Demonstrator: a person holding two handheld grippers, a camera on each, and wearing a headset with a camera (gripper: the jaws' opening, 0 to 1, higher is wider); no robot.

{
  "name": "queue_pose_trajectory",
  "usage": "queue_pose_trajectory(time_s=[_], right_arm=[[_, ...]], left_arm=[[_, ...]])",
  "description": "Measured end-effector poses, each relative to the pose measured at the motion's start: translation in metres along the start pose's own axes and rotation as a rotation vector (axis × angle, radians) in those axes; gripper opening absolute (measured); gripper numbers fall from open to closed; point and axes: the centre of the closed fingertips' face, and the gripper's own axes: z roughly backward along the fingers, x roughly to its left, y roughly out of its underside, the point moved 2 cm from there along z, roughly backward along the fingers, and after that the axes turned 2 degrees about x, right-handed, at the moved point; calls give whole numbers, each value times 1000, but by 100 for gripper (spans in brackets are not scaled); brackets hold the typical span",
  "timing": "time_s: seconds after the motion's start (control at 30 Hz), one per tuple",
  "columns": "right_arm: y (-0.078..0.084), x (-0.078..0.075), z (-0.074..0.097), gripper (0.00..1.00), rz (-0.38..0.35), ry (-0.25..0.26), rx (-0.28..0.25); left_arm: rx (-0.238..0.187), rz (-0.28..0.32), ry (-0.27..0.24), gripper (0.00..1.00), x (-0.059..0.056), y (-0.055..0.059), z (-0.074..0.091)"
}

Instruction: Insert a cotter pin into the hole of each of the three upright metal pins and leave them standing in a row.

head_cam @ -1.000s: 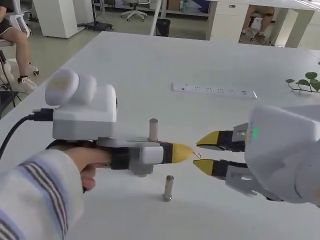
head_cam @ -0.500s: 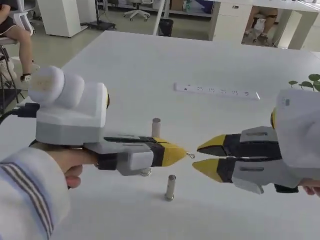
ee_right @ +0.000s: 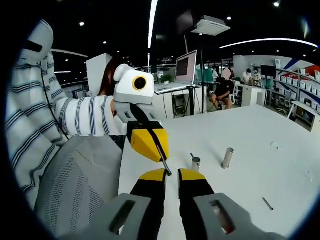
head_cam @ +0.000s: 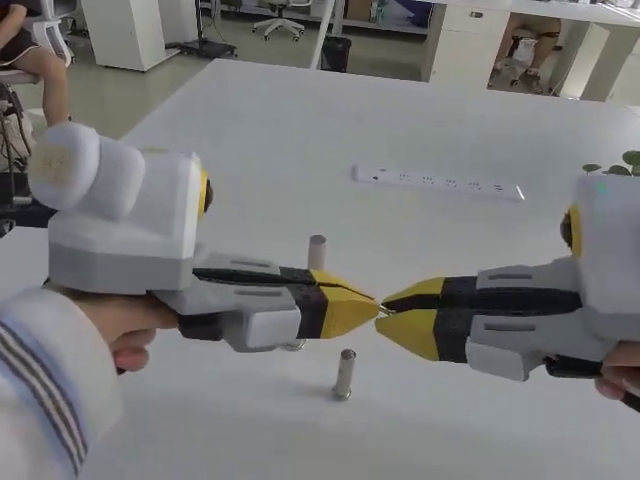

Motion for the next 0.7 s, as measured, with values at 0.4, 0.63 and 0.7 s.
queue_pose_trajectory(time_s=[0.4,0.63,0.7], right_arm=[[1,7,0,0,27,-56,20],[4,10,1,0,74,-82,46],[6,10,0,0,100,-81,53]], left_arm=[[41,-94,16,0,-3,4,1],[71,-189,3,0,1,10,0],[87,-200,-2,0,4,13,1]])
